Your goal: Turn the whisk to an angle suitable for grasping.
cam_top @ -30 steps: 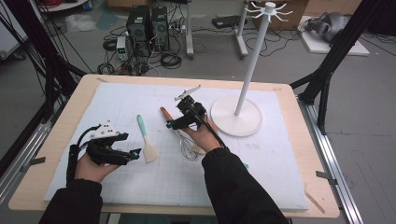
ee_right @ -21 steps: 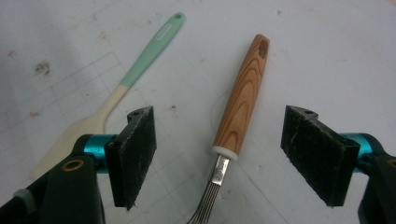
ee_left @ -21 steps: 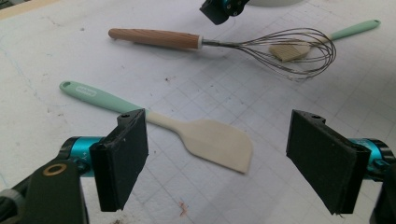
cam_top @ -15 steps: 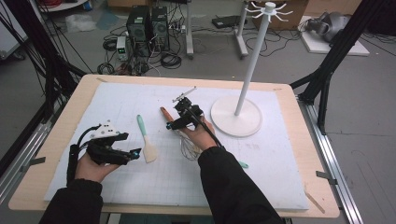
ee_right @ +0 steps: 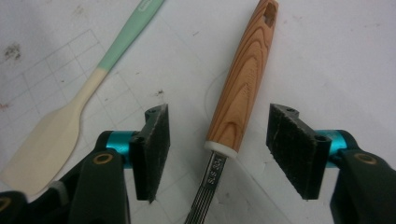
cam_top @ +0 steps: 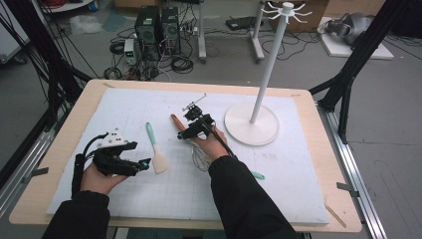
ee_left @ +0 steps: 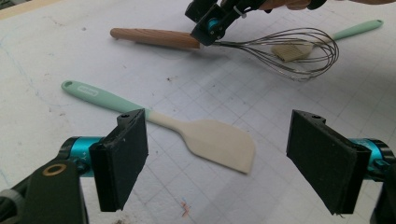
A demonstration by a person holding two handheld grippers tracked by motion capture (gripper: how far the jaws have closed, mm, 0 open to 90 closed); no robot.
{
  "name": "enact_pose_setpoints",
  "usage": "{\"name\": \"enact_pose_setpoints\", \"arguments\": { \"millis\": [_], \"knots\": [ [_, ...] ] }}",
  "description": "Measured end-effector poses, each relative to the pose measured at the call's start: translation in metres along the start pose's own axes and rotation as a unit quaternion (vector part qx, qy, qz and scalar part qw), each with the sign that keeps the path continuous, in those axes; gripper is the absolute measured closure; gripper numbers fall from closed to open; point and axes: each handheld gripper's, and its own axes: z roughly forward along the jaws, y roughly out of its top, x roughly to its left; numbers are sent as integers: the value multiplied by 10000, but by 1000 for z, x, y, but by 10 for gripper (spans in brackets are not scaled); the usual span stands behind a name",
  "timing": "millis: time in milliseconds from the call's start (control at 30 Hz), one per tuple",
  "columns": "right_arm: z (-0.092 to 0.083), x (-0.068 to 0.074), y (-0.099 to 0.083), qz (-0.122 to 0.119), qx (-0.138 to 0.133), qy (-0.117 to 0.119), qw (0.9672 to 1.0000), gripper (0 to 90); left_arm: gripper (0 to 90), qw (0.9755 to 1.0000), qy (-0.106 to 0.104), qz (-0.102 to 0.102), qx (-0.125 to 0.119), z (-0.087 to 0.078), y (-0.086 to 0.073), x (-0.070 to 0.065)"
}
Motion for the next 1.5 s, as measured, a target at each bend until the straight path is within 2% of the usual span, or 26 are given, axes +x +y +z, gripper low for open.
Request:
{"name": "enact_pose_setpoints", "arguments": {
  "millis": [400, 700, 867, 1100, 1300, 1500],
  "knots": [
    [8, -1, 1, 169, 228, -93, 9996, 514, 210, 10000, -5, 10, 28, 0, 0, 0],
    [13, 0, 3, 155, 319, -214, 9991, 597, 210, 10000, 6, 30, 56, 1, 0, -1],
    [17, 2, 3, 281, 425, -276, 9983, 623, 211, 10000, 13, 25, 54, 1, 0, 0],
    [17, 2, 2, 401, 419, -278, 9979, 632, 212, 10000, -4, 56, 64, 1, 0, -1],
    [15, -2, 1, 606, 386, -199, 9972, 656, 213, 10000, -7, 44, 60, 2, 0, -1],
    [13, -2, 1, 672, 334, -83, 9971, 686, 213, 10000, 3, 41, 52, 1, 0, -1]
  ]
}}
